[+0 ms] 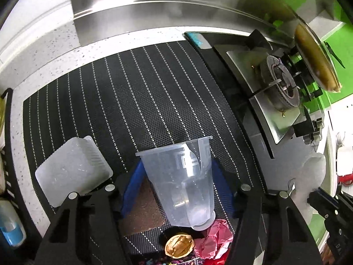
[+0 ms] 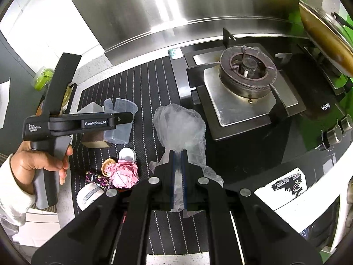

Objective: Collect trash
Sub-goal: 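Grasp the clear measuring cup with the left tool while right holds bag, then carry the bag and cup with both tools over the pink wastebasket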

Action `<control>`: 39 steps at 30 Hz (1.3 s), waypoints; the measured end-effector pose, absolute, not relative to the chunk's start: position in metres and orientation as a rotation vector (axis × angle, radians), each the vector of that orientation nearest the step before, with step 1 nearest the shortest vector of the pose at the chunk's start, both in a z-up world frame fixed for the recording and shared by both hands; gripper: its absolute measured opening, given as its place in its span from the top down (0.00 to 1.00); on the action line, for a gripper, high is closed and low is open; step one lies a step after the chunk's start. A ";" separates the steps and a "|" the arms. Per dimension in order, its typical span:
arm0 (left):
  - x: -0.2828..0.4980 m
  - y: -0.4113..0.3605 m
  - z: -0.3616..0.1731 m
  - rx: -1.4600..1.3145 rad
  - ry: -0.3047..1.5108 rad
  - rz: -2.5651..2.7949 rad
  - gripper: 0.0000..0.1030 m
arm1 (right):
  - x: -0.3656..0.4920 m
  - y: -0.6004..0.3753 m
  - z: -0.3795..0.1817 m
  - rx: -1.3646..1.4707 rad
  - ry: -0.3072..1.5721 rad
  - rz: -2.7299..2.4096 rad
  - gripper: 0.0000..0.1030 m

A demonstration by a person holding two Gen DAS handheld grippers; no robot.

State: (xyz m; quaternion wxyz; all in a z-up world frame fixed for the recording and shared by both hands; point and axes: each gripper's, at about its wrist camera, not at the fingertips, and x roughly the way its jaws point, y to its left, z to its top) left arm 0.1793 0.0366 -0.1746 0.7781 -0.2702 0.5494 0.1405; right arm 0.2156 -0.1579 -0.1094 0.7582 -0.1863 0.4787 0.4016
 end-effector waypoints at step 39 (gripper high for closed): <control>0.072 -0.264 -0.042 0.024 0.978 -0.664 0.42 | 0.015 -0.444 -0.055 0.002 0.864 0.226 0.95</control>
